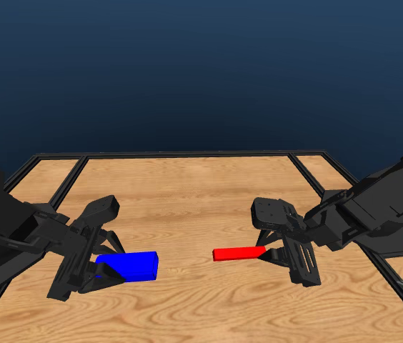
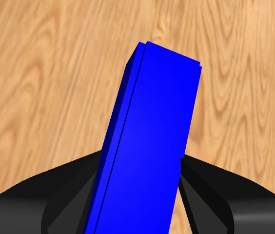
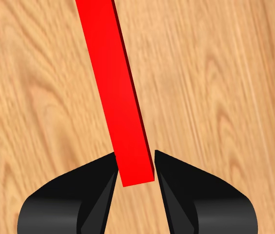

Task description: Insert peg into socket

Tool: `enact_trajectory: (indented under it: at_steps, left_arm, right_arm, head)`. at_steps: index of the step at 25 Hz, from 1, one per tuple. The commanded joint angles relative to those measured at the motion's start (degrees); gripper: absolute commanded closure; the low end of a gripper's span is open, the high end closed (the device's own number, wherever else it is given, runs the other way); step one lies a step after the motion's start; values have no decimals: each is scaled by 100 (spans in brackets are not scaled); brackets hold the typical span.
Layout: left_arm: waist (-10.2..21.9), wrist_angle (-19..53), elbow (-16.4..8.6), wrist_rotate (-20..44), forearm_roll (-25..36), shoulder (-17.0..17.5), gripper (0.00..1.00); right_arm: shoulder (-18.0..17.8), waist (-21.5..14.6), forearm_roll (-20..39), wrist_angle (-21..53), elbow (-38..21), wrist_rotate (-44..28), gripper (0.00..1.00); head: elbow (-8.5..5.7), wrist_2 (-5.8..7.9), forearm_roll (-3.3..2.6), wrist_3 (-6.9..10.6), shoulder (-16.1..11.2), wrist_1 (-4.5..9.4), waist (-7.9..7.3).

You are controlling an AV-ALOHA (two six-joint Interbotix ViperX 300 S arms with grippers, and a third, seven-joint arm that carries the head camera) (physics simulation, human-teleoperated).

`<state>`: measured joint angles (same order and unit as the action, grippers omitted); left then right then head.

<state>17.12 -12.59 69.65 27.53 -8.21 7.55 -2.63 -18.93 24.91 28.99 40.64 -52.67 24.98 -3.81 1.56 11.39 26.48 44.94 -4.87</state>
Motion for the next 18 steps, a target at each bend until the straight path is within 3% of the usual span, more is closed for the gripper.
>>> enact_trajectory:
  at_steps: [1,8,9,18]
  left_arm:
    - [29,-130,-185,-82,38,158,100]
    - [-63,117,-253,-304,15,408,100]
    - [-73,201,-410,-356,56,428,100]
    - [-122,678,-702,-454,283,612,100]
  right_arm:
    - [246,68,156,364,-555,170,100]
    - [-200,200,-41,458,-1365,995,100]
    - [-321,232,-68,360,-1473,1106,100]
    - [-650,444,-474,-49,-1714,1609,100]
  head:
    - [-61,-70,61,-218,101,-144,-161]
    - [-67,-168,132,-398,48,-190,-337]
    - [-70,-172,137,-415,33,-193,-354]
    - [-61,-196,145,-447,17,-160,-355]
